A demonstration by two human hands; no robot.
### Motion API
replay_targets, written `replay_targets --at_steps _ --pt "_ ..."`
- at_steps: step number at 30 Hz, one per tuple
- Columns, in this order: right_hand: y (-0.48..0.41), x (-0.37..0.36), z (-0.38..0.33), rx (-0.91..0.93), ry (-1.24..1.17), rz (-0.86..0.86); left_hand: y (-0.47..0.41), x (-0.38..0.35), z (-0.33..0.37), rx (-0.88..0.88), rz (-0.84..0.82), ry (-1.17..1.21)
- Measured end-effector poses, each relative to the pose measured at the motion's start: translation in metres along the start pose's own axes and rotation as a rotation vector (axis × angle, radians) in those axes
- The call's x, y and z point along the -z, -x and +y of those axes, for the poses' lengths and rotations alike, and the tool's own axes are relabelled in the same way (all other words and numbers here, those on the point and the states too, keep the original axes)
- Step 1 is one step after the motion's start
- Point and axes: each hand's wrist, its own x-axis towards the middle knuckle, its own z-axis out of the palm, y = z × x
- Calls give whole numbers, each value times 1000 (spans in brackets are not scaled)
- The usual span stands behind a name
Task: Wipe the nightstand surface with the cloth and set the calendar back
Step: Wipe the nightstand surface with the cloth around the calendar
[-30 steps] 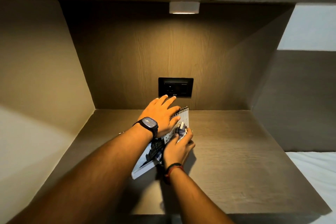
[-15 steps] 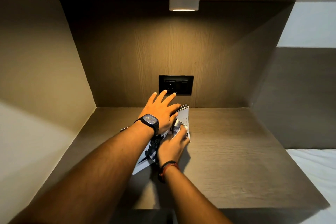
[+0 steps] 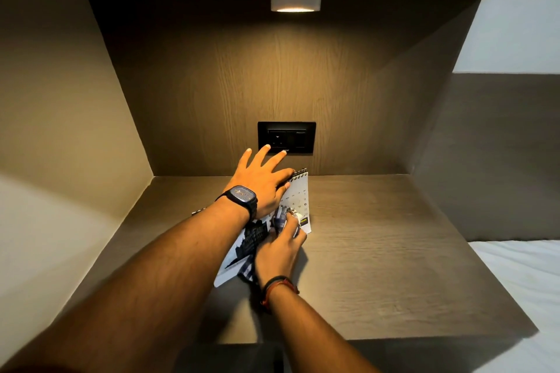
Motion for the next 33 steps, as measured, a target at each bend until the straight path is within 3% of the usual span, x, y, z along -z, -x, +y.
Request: replay_targets --at_steps 4,9,15,19,25,29,33 --pt "-18 4 -6 -124 -17 74 1 0 0 1 -2 -13" --pt "-7 -5 -3 56 16 44 0 0 0 9 -7 -12" --pt "-12 -4 3 40 115 38 -2 -3 -1 18 1 -5" --pt "-3 -9 8 139 204 -17 -3 -5 -2 23 -10 -2" --pt "-13 -4 7 -42 122 17 -2 -5 -1 23 -4 -11" --pt "-14 -7 -2 170 251 5 -2 -3 -2 24 -11 -1" --pt "-11 -1 11 -3 232 -76 -2 -1 0 26 -19 -10"
